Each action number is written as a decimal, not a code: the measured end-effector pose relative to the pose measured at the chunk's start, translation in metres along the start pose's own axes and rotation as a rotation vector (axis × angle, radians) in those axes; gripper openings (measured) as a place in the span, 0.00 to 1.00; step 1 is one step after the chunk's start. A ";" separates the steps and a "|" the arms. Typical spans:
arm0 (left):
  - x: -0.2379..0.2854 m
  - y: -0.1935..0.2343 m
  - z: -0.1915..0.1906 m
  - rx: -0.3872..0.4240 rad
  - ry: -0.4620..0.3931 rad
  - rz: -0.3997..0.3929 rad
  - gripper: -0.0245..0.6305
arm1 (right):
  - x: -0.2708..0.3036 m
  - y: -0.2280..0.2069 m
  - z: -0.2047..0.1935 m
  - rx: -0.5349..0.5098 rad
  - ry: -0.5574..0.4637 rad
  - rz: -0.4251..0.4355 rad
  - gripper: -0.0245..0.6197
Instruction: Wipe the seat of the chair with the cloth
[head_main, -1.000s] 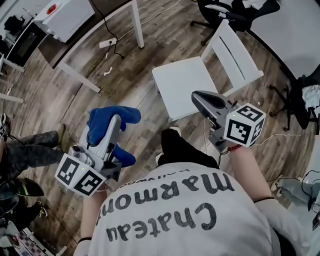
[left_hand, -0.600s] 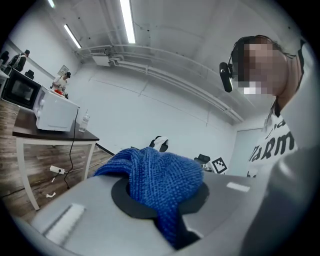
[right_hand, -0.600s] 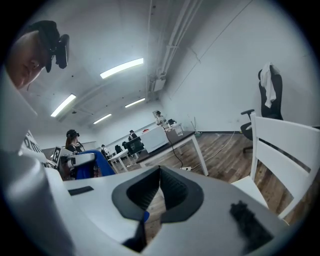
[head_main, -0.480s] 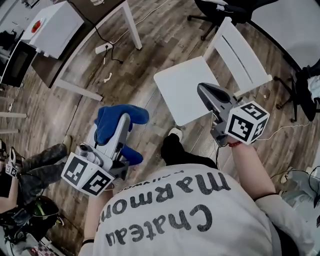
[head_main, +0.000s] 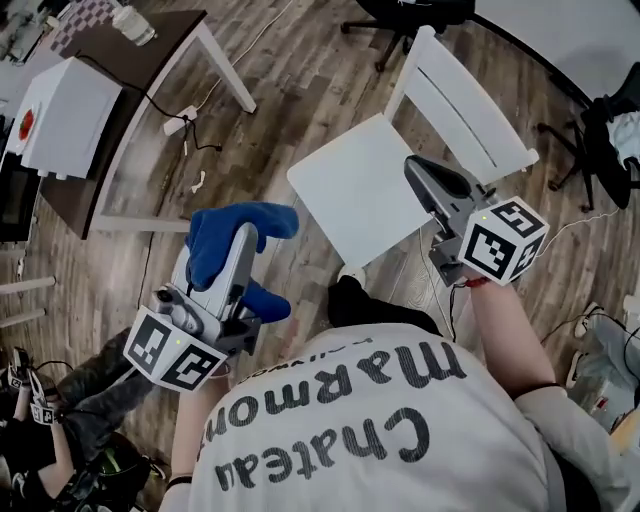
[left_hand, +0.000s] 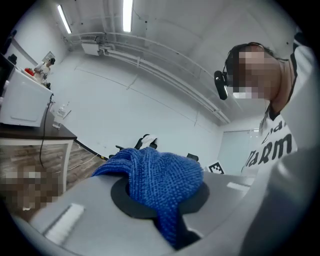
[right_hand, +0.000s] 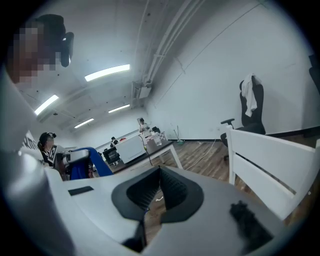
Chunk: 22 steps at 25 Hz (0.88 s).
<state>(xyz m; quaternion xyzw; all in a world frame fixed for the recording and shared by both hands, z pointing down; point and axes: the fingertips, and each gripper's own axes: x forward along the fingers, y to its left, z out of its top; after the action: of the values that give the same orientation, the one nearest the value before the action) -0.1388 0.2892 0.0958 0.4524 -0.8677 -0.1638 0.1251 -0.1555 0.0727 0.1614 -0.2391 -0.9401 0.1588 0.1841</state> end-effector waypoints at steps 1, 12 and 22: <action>0.012 0.002 0.003 -0.007 0.002 -0.022 0.12 | 0.000 -0.009 0.003 0.006 -0.002 -0.015 0.06; 0.138 -0.025 0.004 0.121 0.145 -0.298 0.12 | -0.027 -0.062 0.028 -0.007 -0.082 -0.173 0.06; 0.243 -0.014 -0.062 0.247 0.296 -0.412 0.12 | -0.060 -0.111 -0.030 0.089 -0.037 -0.370 0.06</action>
<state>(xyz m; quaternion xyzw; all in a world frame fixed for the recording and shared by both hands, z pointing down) -0.2413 0.0701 0.1640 0.6501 -0.7431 -0.0108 0.1582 -0.1373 -0.0440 0.2142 -0.0508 -0.9633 0.1680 0.2031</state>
